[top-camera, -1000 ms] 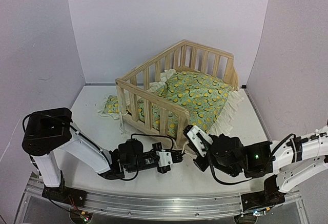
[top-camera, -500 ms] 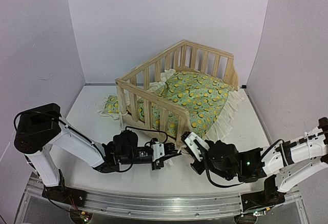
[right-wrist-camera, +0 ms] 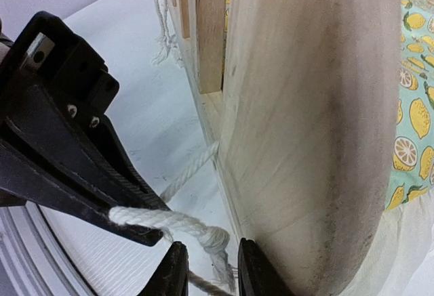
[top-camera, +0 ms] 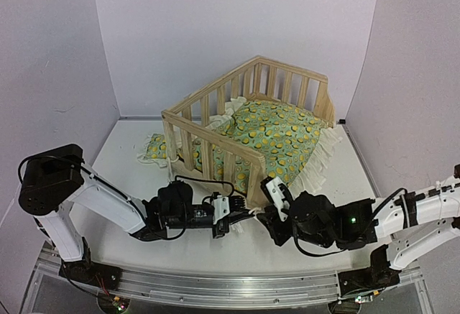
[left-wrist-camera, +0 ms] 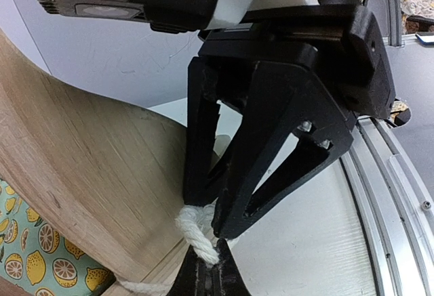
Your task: Set up the pet bed
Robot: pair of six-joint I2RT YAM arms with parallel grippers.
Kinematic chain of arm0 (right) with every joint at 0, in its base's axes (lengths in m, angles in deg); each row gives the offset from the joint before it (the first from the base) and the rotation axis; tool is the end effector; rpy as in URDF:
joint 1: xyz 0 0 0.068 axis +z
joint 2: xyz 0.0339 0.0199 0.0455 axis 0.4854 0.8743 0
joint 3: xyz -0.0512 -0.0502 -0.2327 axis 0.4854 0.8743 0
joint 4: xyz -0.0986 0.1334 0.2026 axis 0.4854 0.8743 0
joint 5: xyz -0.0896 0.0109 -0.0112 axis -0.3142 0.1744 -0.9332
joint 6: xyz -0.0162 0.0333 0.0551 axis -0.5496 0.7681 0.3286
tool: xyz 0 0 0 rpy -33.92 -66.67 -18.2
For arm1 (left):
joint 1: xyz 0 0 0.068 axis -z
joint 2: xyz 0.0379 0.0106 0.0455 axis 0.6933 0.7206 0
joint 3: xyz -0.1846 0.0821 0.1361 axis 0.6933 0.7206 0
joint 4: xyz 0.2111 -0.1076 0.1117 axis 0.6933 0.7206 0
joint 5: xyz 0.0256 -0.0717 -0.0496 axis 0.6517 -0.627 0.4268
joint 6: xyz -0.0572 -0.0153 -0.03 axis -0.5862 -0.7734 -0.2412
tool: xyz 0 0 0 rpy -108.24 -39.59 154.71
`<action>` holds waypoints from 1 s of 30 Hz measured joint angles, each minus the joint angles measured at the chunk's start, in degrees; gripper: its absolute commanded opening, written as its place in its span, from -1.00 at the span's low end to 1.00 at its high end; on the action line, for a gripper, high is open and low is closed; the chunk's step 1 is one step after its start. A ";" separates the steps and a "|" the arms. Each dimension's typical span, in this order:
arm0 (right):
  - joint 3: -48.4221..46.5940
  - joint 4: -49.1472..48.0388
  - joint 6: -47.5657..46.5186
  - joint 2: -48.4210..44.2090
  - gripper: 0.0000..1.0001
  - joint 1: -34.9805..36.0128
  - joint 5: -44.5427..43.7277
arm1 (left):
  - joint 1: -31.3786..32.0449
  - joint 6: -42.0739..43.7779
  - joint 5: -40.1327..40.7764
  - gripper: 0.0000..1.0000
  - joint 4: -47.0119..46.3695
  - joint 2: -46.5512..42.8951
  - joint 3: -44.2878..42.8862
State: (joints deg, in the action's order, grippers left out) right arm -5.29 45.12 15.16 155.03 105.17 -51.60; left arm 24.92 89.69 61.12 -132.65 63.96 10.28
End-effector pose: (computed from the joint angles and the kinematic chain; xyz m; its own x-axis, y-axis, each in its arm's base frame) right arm 0.0887 0.2566 0.1634 -0.3932 -0.3397 -0.8544 -0.6758 0.7369 0.0180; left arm 0.1160 -0.3329 0.1422 0.3430 0.1472 -0.9277 0.9299 0.0866 0.3576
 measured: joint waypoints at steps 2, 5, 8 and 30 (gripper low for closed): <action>-1.49 3.54 1.73 -0.76 -0.35 -0.07 1.64 | -0.15 -0.39 -0.13 -1.00 0.00 0.02 -0.15; -2.99 8.39 2.97 -2.43 -0.15 -0.26 4.15 | -0.46 -0.83 -0.46 -1.00 0.09 0.02 -0.72; -3.91 12.28 1.64 -5.20 0.07 -0.26 6.01 | -0.70 -1.40 -0.92 -1.00 0.96 0.09 -1.53; 4.20 -7.61 -54.47 -8.72 0.53 1.42 2.27 | -2.99 -3.58 -5.49 -1.00 5.57 1.64 -3.52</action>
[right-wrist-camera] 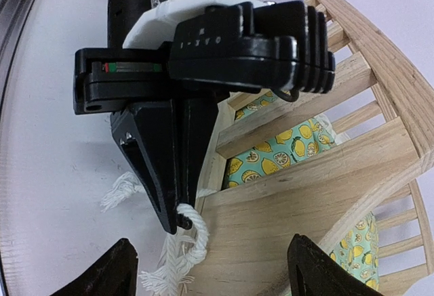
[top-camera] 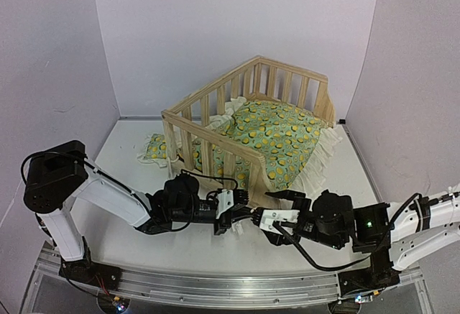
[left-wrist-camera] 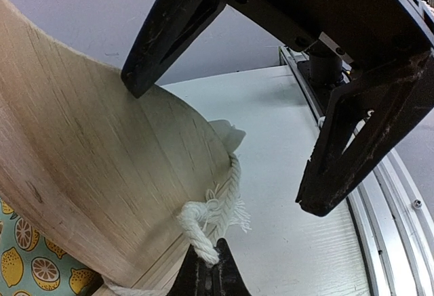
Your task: Set up the pet bed
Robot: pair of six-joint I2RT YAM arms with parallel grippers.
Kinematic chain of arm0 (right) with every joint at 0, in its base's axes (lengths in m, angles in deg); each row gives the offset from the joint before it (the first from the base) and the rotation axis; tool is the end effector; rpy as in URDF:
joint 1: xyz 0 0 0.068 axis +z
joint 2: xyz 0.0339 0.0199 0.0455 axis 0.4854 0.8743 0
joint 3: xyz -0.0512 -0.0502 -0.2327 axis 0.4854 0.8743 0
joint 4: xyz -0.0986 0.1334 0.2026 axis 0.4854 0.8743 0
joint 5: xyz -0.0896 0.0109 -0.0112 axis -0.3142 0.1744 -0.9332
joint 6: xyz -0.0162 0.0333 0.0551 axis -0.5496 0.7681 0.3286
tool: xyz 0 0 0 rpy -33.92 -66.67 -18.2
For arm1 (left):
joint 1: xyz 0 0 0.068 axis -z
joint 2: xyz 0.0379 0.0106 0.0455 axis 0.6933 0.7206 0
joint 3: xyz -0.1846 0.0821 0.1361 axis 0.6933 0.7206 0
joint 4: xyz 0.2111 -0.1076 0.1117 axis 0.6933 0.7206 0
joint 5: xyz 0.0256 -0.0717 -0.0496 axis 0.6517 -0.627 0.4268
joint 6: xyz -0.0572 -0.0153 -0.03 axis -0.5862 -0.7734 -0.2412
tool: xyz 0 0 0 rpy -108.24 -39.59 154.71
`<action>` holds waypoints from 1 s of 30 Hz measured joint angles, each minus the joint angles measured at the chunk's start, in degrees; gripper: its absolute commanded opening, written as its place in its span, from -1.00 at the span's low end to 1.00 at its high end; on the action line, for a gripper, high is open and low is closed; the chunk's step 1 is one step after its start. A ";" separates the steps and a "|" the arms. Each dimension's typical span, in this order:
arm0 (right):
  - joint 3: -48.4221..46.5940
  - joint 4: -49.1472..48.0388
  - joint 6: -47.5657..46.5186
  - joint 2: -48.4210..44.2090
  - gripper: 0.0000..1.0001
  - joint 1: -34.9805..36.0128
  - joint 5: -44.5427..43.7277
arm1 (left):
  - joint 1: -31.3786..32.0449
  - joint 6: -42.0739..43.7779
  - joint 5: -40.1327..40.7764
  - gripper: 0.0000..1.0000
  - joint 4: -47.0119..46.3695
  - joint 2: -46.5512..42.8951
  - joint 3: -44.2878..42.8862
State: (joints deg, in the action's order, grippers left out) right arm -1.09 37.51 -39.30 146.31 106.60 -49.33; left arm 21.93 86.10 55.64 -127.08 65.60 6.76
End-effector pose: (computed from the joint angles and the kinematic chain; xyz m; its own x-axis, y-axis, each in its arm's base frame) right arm 0.0779 0.2476 0.1891 0.3814 -0.6529 -0.6544 -0.7053 0.2522 -0.6626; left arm 0.1329 -0.3376 0.1390 0.2555 0.1814 -0.9496 0.9630 0.0397 0.2667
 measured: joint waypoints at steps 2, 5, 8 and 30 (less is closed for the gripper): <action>0.11 -0.04 -0.87 0.15 0.56 0.66 -1.18 | -0.15 -0.09 -0.37 -1.00 0.42 0.04 -0.33; -0.09 1.27 -0.87 0.31 0.61 3.61 -4.26 | -0.35 -0.55 -0.59 -1.00 0.50 0.07 -0.85; -1.31 3.52 -0.66 1.75 0.64 6.21 -5.53 | -0.66 -0.83 -0.92 -1.00 0.52 0.07 -1.05; -1.73 -4.02 1.25 12.50 0.13 2.80 -11.26 | -1.18 -1.01 -3.72 -1.00 2.36 0.11 -1.81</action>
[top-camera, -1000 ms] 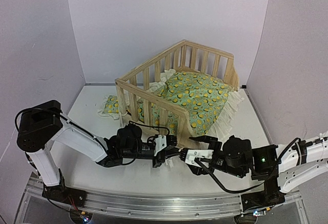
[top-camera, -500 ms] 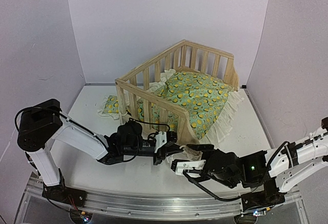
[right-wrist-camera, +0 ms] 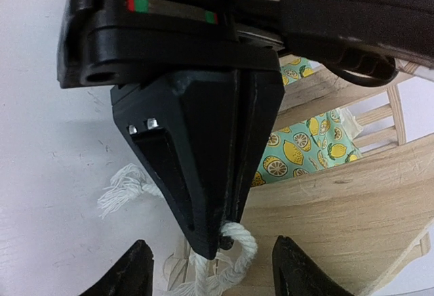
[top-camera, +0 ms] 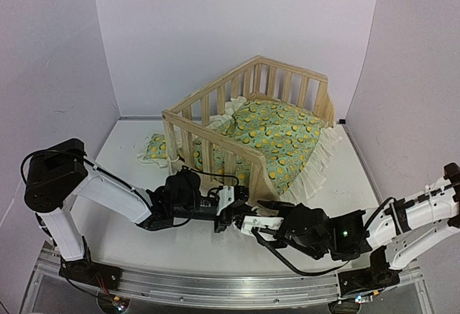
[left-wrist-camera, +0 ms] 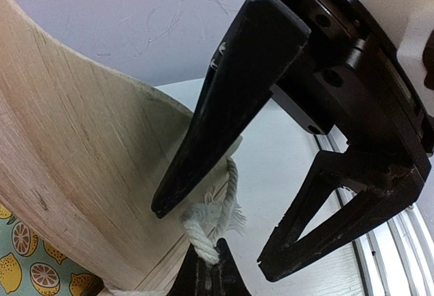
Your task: Set up the pet bed
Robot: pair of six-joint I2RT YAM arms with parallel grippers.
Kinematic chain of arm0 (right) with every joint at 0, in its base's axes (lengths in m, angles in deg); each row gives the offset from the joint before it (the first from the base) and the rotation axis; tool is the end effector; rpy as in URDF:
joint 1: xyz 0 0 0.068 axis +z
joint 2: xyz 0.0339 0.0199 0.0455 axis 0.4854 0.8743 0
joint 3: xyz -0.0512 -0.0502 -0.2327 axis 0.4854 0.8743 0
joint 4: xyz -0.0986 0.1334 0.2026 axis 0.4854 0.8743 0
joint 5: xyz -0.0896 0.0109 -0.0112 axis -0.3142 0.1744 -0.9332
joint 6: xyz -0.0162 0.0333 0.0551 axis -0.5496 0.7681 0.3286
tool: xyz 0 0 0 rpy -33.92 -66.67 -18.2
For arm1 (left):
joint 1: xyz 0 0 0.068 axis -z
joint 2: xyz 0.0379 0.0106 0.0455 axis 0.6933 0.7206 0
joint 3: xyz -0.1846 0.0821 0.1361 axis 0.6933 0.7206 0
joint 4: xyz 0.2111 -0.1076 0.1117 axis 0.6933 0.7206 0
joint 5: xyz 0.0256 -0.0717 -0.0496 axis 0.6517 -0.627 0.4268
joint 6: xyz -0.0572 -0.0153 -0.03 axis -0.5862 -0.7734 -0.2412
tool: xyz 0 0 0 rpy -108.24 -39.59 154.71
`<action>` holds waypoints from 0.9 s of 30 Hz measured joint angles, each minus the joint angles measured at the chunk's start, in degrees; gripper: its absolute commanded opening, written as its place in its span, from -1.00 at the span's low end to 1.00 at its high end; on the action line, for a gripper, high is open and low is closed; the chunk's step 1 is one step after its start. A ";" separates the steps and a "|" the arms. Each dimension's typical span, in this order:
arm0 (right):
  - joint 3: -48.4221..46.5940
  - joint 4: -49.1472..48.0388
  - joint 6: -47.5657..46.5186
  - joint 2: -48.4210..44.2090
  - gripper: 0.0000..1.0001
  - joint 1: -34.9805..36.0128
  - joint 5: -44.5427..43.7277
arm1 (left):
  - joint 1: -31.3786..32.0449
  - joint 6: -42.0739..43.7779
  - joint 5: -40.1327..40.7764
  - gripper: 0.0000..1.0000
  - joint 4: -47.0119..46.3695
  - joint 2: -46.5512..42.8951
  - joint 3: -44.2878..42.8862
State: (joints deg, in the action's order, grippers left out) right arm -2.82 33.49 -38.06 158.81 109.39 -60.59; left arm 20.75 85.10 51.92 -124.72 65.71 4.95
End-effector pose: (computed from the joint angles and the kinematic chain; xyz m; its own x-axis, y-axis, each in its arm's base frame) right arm 0.0772 0.2661 0.1552 0.3163 -0.7716 -0.5519 -0.6347 0.2603 -0.7276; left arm 0.1388 -0.3401 0.1430 0.2317 0.1758 -0.9568 0.9719 -0.0005 0.2353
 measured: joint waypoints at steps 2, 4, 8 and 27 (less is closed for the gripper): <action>-0.04 -0.52 1.55 0.37 0.03 -0.50 0.61 | 0.00 0.00 -0.02 -1.00 0.55 0.00 -0.22; -0.07 -0.70 3.54 0.85 -0.05 -0.96 1.31 | 0.00 0.00 -0.04 -1.00 0.87 0.00 -0.57; -0.46 0.26 8.39 2.73 -0.19 -1.29 1.99 | -0.11 0.02 -0.20 -1.00 1.49 0.07 -0.98; -2.51 6.23 17.09 4.55 -1.00 -4.28 5.05 | -1.07 -1.16 -0.98 -0.42 6.08 0.98 -2.25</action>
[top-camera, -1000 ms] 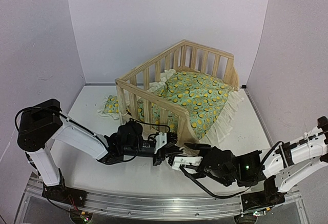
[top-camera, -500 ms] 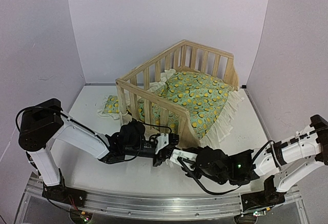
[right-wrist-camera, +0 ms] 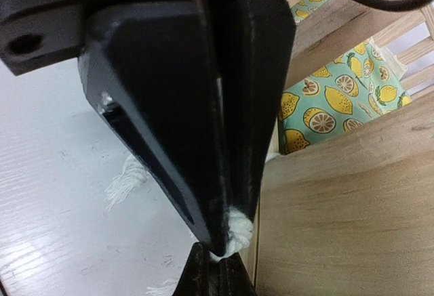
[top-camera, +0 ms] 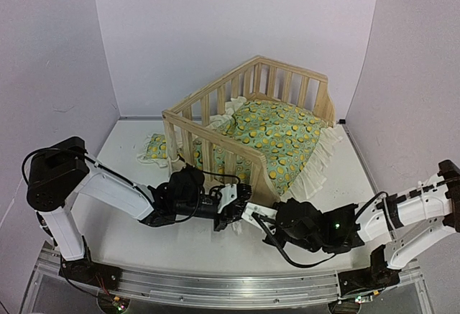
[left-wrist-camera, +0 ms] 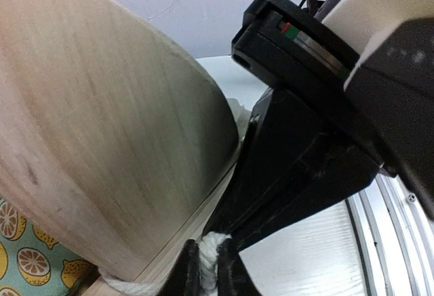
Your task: Set up the pet bed
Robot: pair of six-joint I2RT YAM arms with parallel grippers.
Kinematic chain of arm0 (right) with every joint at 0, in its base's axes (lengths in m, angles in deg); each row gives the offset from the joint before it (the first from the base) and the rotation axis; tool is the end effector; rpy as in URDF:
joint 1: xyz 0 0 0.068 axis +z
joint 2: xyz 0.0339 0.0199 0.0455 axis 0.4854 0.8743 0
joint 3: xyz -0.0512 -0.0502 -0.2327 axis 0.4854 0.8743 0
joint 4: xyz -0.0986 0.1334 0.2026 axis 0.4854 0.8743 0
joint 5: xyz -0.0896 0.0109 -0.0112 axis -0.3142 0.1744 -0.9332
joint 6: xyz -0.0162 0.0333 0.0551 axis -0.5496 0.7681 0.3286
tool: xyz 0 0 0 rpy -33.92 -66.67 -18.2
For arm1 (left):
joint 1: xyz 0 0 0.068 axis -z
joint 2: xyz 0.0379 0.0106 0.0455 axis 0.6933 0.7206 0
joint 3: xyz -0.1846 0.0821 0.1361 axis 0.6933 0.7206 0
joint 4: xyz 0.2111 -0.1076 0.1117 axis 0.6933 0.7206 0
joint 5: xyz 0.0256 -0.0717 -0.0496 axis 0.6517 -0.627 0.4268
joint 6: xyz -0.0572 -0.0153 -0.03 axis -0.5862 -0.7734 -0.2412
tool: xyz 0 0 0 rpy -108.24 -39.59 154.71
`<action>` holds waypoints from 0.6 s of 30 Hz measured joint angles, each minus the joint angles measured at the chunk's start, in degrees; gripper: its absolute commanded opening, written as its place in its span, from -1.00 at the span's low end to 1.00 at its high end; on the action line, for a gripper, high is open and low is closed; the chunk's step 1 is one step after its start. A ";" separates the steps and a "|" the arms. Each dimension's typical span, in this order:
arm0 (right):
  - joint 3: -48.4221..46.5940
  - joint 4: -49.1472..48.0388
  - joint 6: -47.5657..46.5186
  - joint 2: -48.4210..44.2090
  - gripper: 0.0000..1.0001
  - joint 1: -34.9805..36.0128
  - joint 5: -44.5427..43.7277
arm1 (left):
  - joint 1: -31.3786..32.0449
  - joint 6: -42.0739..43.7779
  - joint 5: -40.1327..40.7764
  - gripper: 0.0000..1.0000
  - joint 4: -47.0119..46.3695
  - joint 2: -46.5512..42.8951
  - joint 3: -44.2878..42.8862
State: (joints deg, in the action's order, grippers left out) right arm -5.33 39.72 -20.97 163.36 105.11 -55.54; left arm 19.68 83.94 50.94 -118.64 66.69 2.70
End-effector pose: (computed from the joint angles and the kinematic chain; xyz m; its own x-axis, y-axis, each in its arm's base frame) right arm 0.0946 0.2663 0.1364 0.0594 -0.7528 -0.6555 -0.7408 0.4070 -0.5344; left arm 0.1467 -0.3424 0.1363 0.1731 0.2469 -0.9535 0.9843 -0.0094 0.1762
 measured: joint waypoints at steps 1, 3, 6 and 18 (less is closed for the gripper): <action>0.11 0.37 0.28 -0.68 -1.00 -0.44 1.16 | -0.04 0.15 0.11 -0.11 0.02 -0.22 0.00; 0.57 1.16 1.53 -2.47 -1.00 -1.62 3.69 | -0.48 1.25 0.26 0.90 0.37 -0.96 0.02; 1.20 1.79 2.89 -4.96 -1.00 -3.04 7.08 | -0.24 2.16 -1.42 0.99 2.27 -3.08 0.85; 1.38 1.90 4.42 -6.82 -1.00 -6.23 15.58 | -0.04 14.34 -3.37 0.08 2.43 -5.64 1.55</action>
State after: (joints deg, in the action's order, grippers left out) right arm -3.95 41.62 -16.55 156.54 98.88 -39.95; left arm 19.63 98.28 47.57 -116.22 61.06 4.25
